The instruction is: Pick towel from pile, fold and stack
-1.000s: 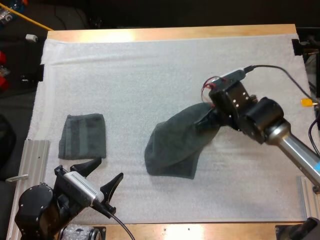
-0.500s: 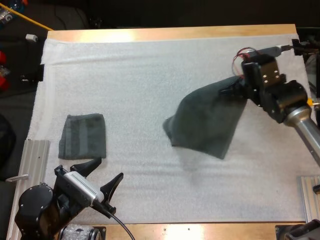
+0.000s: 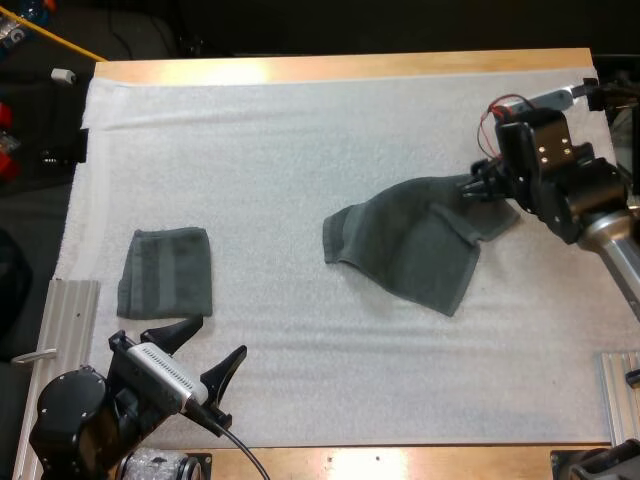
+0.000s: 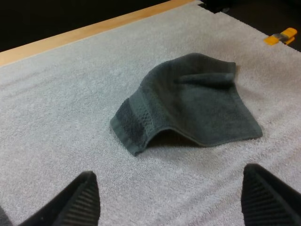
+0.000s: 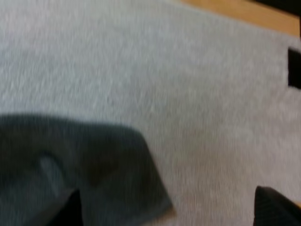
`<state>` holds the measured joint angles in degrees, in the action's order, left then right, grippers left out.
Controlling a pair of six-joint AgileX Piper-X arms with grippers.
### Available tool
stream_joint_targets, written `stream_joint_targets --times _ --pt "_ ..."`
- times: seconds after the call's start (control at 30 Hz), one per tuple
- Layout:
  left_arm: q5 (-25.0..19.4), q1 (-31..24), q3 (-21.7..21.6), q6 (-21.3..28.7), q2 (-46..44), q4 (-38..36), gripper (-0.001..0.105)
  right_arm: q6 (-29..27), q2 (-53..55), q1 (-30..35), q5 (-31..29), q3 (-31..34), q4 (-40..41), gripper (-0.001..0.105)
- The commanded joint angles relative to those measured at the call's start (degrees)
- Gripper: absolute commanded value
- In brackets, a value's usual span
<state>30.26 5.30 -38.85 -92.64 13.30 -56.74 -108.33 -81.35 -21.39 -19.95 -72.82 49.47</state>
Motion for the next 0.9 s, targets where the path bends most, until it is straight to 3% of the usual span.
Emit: stream_joint_targets --times 0.0,0.1,0.27,0.37,0.5,0.7,0.87 --pt "0.43 0.21 -0.38 -0.47 0.13 0.56 0.062 0.68 1.60 -0.15 -0.51 -0.52 2.04 0.071" --pt "0.43 0.21 -0.38 -0.47 0.13 0.56 0.062 3.47 3.74 -0.15 0.94 -0.52 5.91 0.071" --pt "0.43 0.21 -0.38 -0.47 0.13 0.56 0.062 10.13 6.98 -0.15 9.35 -0.52 10.79 0.071" --pt "0.43 0.21 -0.38 -0.47 0.13 0.56 0.062 12.48 7.83 -0.15 10.55 -0.52 13.25 0.071" --pt "0.43 0.21 -0.38 -0.47 0.13 0.56 0.062 12.63 7.97 -0.15 11.17 -0.51 16.42 0.071" --pt "0.45 0.21 -0.38 -0.47 0.13 0.56 0.062 12.64 7.96 0.17 10.86 2.17 14.60 0.071" --pt "5.74 0.37 -0.38 -0.47 0.13 0.56 0.062 13.39 6.93 2.83 10.97 3.67 12.09 0.071"
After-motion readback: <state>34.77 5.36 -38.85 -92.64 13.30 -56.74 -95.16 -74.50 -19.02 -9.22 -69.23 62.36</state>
